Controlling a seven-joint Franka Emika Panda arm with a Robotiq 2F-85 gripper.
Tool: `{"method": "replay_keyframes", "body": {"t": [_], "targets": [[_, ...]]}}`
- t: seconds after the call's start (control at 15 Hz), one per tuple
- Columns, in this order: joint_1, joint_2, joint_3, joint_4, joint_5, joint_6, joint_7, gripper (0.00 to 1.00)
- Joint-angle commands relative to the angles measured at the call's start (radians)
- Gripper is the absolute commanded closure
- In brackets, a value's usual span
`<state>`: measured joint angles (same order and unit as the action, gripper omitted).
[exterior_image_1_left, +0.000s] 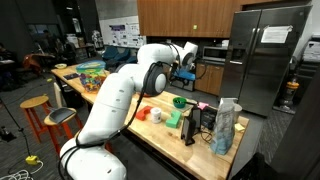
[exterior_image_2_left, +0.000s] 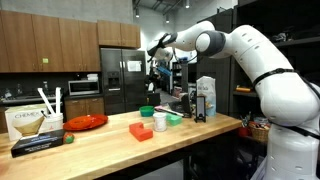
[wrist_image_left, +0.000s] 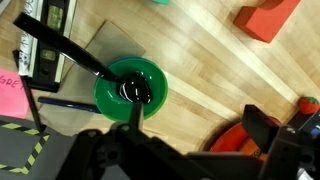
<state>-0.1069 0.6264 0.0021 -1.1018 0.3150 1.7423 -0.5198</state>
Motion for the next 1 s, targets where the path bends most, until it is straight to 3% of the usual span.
{"method": "replay_keyframes", "body": {"t": [0.0, 0.33, 0.53, 0.73, 0.93], "targets": [[-0.006, -0.011, 0.000, -0.003, -0.002, -0.014, -0.017, 0.00], [0.004, -0.010, -0.003, -0.031, 0.006, 0.135, -0.011, 0.00], [0.052, -0.015, -0.055, -0.047, -0.138, 0.207, 0.019, 0.00], [0.031, -0.014, -0.021, -0.017, -0.249, 0.076, 0.041, 0.00], [0.002, -0.007, 0.018, 0.015, -0.228, -0.056, 0.016, 0.00]]}}
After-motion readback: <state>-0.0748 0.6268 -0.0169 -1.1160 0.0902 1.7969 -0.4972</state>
